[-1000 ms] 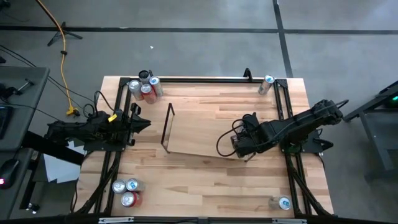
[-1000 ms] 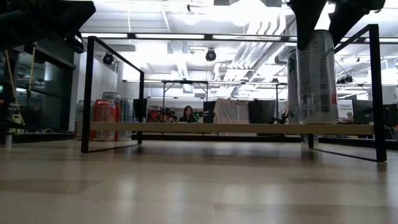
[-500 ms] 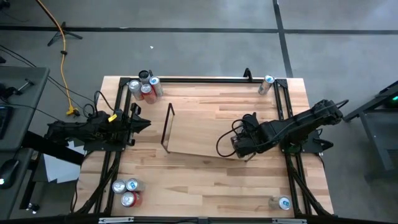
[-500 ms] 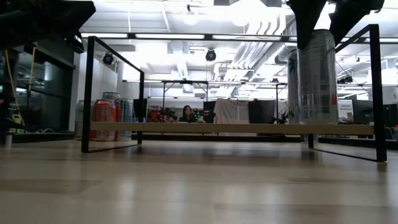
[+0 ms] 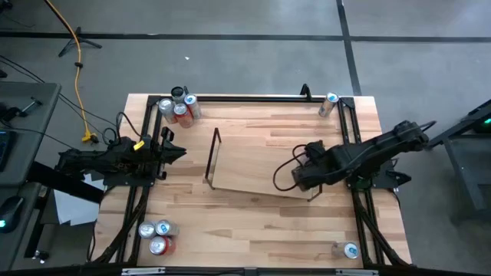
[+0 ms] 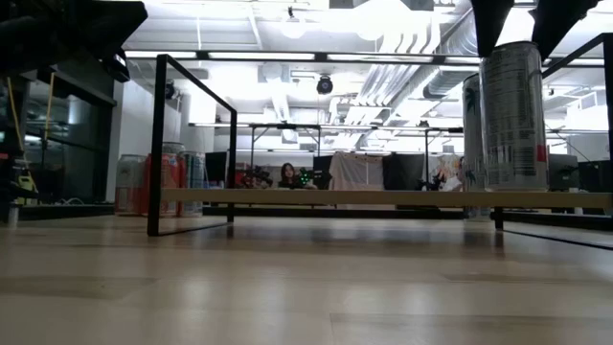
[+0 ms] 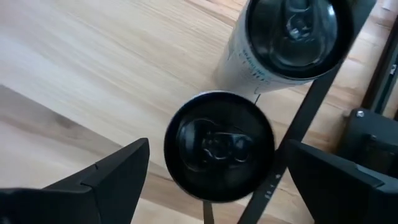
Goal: Place canned beverage on shelf
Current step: Put the white soda can on the shelf aligned with the other white soda can
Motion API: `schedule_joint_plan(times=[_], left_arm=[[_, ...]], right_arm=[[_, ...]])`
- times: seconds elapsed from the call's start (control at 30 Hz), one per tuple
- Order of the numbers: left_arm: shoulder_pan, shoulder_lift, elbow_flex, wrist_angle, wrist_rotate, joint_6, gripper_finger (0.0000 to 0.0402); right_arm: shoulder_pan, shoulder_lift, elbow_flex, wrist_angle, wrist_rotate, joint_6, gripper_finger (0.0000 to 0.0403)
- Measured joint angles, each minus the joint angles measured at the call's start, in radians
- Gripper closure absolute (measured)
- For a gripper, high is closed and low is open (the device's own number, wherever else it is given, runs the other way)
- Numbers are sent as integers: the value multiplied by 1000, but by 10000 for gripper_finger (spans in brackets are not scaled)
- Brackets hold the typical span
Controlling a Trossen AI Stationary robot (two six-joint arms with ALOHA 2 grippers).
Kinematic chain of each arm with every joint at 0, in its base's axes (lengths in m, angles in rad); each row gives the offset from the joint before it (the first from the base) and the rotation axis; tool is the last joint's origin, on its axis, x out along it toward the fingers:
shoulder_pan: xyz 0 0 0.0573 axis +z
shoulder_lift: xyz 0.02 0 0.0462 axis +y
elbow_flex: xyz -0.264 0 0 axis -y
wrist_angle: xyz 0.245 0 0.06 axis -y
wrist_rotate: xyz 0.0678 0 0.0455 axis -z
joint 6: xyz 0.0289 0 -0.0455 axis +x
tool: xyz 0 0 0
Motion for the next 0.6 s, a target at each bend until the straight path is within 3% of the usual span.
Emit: schedule_joint_plan(times=[0.33, 0.6], left_arm=[[0, 0, 0, 0, 0, 0, 398], [0, 0, 0, 0, 0, 0, 398]], right_arm=[[0, -120, 0, 87, 132, -9, 43], [29, -148, 0, 350, 244, -184, 43]])
